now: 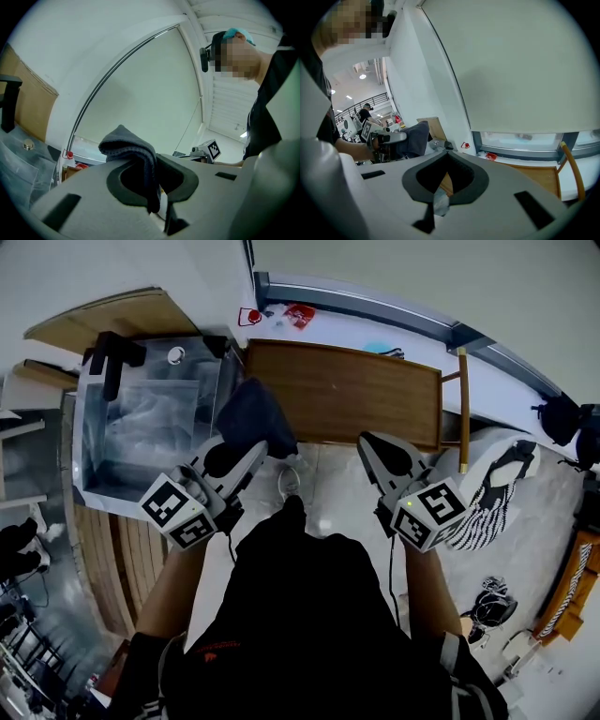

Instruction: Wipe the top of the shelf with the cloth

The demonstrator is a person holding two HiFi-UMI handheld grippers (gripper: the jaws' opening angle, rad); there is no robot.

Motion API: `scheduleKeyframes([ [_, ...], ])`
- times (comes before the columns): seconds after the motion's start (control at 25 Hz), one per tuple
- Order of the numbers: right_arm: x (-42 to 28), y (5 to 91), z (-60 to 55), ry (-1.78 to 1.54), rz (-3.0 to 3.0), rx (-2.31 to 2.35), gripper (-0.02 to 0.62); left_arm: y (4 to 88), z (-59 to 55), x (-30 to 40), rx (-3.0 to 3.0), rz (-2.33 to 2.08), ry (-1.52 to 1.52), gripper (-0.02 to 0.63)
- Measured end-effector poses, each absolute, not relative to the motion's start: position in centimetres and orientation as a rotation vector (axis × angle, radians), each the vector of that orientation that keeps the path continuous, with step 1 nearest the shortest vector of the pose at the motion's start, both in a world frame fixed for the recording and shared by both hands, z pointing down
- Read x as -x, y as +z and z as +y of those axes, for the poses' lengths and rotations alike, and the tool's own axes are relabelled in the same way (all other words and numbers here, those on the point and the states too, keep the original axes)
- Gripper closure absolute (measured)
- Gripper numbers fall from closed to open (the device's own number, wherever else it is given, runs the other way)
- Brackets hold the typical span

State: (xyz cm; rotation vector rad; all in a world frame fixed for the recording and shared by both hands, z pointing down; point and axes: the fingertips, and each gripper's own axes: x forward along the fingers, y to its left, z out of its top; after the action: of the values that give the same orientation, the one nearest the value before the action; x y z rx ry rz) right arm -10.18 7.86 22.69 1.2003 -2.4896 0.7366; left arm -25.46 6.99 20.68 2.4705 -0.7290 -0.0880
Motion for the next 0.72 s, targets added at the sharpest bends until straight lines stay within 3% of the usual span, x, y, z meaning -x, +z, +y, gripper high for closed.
scheduleKeyframes([
  [0.72, 10.0, 22.6, 6.3, 0.726, -2.445, -1.226, 0.591, 21.2, 4.5, 26.8, -2.460, -0.742, -0.120, 0.552],
])
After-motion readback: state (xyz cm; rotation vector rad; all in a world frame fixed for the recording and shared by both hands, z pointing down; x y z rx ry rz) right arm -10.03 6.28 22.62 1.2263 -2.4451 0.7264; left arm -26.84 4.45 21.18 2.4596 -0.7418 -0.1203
